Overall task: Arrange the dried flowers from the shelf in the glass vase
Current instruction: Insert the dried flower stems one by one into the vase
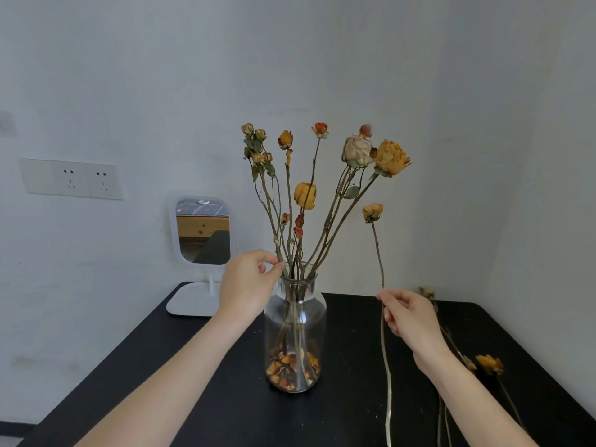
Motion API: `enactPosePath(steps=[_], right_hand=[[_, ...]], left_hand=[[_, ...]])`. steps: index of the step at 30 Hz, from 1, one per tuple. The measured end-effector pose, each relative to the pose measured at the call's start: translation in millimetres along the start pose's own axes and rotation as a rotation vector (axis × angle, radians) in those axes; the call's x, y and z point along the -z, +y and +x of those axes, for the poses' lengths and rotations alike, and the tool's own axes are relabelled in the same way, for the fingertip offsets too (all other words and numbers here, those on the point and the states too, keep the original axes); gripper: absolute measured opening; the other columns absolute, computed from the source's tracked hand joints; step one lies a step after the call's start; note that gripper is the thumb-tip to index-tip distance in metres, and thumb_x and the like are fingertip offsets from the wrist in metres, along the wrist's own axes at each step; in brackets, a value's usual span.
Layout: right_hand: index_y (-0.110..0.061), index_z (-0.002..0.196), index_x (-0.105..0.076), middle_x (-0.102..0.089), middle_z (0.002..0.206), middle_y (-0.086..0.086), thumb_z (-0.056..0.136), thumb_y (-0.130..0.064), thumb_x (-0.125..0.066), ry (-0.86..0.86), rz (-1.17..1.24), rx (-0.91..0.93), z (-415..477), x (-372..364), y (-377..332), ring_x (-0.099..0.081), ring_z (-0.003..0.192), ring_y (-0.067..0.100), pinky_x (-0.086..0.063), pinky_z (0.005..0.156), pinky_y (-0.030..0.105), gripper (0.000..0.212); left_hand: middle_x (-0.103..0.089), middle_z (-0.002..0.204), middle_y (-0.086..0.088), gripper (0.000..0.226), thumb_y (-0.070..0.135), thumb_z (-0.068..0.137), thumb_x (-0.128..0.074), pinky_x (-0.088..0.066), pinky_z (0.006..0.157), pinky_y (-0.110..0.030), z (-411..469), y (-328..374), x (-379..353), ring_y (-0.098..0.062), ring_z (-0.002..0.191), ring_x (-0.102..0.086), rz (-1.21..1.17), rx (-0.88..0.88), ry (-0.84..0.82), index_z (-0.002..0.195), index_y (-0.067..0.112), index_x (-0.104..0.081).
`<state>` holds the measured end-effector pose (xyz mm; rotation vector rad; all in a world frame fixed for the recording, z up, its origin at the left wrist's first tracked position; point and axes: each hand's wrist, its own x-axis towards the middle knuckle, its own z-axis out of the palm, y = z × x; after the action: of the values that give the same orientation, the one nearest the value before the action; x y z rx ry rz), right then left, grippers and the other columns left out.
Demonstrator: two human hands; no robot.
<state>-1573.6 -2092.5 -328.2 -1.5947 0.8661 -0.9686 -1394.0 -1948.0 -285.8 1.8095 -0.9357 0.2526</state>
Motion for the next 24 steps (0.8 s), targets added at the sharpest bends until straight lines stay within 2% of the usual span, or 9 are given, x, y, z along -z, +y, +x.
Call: enactPosePath(steps=[2,5,7,10,14,16,19,21,24], right_hand=[[-0.010,0.098,-0.063,-0.054,0.062,0.003,0.090,-0.019,-0.057,-0.003,0.000,-0.003,0,-1,1,-0.048,0.051,0.007,-0.039,0.043,0.012,0.013],[-0.010,0.098,-0.063,-0.054,0.062,0.003,0.090,-0.019,-0.056,-0.006,0.000,-0.001,0,-2,1,-0.048,0.051,0.006,-0.038,0.044,0.012,0.013],[-0.010,0.097,-0.063,-0.054,0.061,0.002,0.090,-0.019,-0.056,-0.006,0.001,0.003,0,-3,1,-0.048,0.051,0.006,-0.039,0.043,0.012,0.013],[-0.010,0.097,-0.063,-0.054,0.061,0.002,0.091,-0.019,-0.056,-0.004,-0.003,0.010,1,-4,-1,-0.048,0.051,0.007,-0.039,0.046,0.013,0.013],[-0.012,0.095,-0.063,-0.054,0.061,0.002,0.091,-0.019,-0.056,-0.002,-0.003,0.034,1,-6,-3,-0.049,0.052,0.006,-0.039,0.045,0.012,0.011],[-0.014,0.092,-0.063,-0.054,0.060,0.001,0.091,-0.019,-0.056,0.009,0.003,0.061,2,-7,-7,-0.049,0.052,0.005,-0.040,0.043,0.011,0.009],[-0.019,0.087,-0.062,-0.053,0.060,-0.001,0.092,-0.020,-0.054,0.028,0.032,0.110,4,-8,-17,-0.049,0.052,0.005,-0.040,0.050,0.014,0.009],[-0.018,0.089,-0.062,-0.053,0.060,-0.002,0.092,-0.020,-0.053,0.032,0.068,0.143,5,-9,-25,-0.049,0.054,0.005,-0.041,0.054,0.016,0.010],[-0.019,0.092,-0.063,-0.053,0.061,-0.004,0.093,-0.021,-0.052,0.045,0.118,0.188,7,-12,-36,-0.050,0.051,0.001,-0.042,0.051,0.014,0.012]], left_hand=[[-0.061,0.075,-0.009,0.013,0.020,0.087,-0.062,-0.031,0.054,-0.012,-3,-4,-4,-0.009,0.060,-0.046,-0.007,0.004,-0.015,0.094,0.013,-0.071],[-0.050,0.071,0.007,0.013,0.027,0.085,-0.063,-0.033,0.055,-0.015,-11,-9,-8,-0.008,0.064,-0.047,-0.052,0.037,0.063,0.096,0.022,-0.061],[-0.047,0.078,0.008,0.025,0.033,0.081,-0.066,-0.034,0.058,-0.014,-24,-16,-14,-0.008,0.073,-0.049,-0.120,0.074,0.117,0.098,0.025,-0.049],[-0.047,0.098,0.010,0.048,0.044,0.073,-0.071,-0.036,0.071,-0.012,-42,-28,-29,-0.007,0.092,-0.048,-0.172,0.127,0.064,0.105,0.026,-0.042],[-0.043,0.115,0.007,0.075,0.058,0.064,-0.072,-0.041,0.092,-0.029,-40,-35,-48,-0.012,0.111,-0.041,-0.023,0.179,-0.023,0.122,0.019,-0.043],[-0.047,0.113,0.004,0.072,0.063,0.064,-0.068,-0.041,0.087,-0.030,-34,-32,-52,-0.014,0.107,-0.042,0.043,0.152,-0.007,0.117,0.019,-0.047],[-0.050,0.103,0.004,0.067,0.069,0.061,-0.065,-0.042,0.080,-0.030,-26,-28,-52,-0.013,0.099,-0.041,0.093,0.123,-0.011,0.104,0.020,-0.051],[-0.050,0.104,0.004,0.069,0.070,0.060,-0.064,-0.044,0.083,-0.033,-23,-30,-50,-0.013,0.101,-0.041,0.117,0.110,-0.021,0.106,0.020,-0.052],[-0.050,0.111,0.003,0.072,0.068,0.061,-0.064,-0.043,0.090,-0.035,-20,-36,-45,-0.015,0.110,-0.041,0.120,0.086,-0.043,0.113,0.019,-0.055]])
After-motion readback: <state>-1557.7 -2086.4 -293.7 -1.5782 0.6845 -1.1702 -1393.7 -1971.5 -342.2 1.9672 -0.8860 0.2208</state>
